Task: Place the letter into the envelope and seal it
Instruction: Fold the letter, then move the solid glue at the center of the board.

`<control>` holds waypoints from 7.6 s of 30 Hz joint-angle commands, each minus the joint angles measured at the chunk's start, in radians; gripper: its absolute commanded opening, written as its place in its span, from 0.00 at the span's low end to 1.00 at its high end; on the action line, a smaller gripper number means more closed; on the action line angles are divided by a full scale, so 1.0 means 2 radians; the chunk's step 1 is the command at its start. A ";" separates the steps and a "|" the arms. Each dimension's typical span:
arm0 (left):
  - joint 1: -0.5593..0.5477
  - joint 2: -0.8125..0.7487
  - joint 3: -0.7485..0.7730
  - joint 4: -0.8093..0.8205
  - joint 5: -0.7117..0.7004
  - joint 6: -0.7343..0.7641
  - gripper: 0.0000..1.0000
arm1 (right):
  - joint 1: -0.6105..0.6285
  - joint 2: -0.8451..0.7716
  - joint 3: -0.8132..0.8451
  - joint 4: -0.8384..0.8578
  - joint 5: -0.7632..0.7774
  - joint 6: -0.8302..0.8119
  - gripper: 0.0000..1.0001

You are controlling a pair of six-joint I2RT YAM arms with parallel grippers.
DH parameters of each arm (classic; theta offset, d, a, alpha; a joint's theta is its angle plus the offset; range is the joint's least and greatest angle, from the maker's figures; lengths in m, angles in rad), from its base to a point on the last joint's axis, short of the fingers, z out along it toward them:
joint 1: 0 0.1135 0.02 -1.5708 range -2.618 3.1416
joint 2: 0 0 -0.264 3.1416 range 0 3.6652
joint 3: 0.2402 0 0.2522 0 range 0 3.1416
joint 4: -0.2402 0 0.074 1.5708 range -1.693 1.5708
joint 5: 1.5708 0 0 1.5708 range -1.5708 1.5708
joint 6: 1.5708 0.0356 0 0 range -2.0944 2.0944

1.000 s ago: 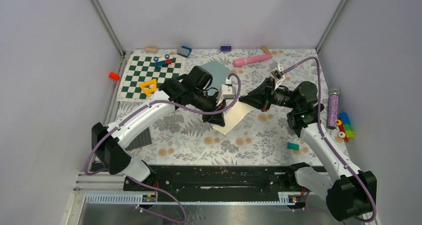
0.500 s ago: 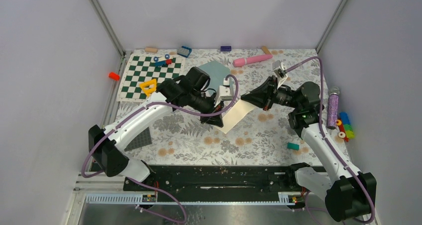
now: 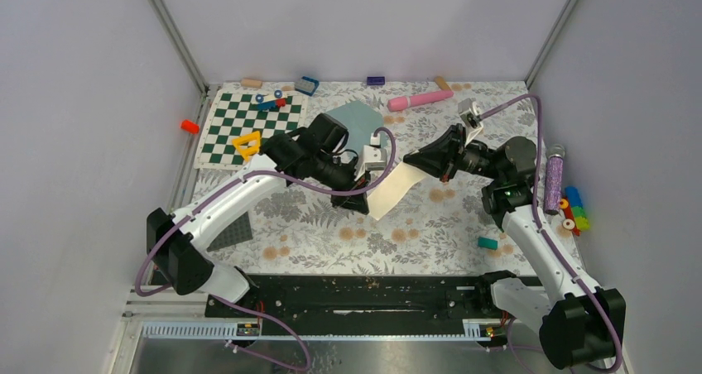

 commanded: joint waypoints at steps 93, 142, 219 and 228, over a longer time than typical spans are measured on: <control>-0.005 -0.014 -0.011 0.015 -0.033 -0.011 0.00 | -0.003 0.006 0.025 -0.061 -0.033 -0.090 0.00; 0.108 -0.038 -0.151 0.599 0.069 -0.550 0.00 | 0.013 0.091 -0.056 0.271 0.070 0.162 0.83; 0.174 0.408 0.324 0.187 -0.575 -0.136 0.99 | -0.063 -0.016 -0.044 0.034 0.140 -0.021 0.00; 0.174 0.429 0.322 0.199 -0.606 -0.117 0.99 | -0.063 -0.008 -0.045 0.037 0.134 -0.021 0.00</control>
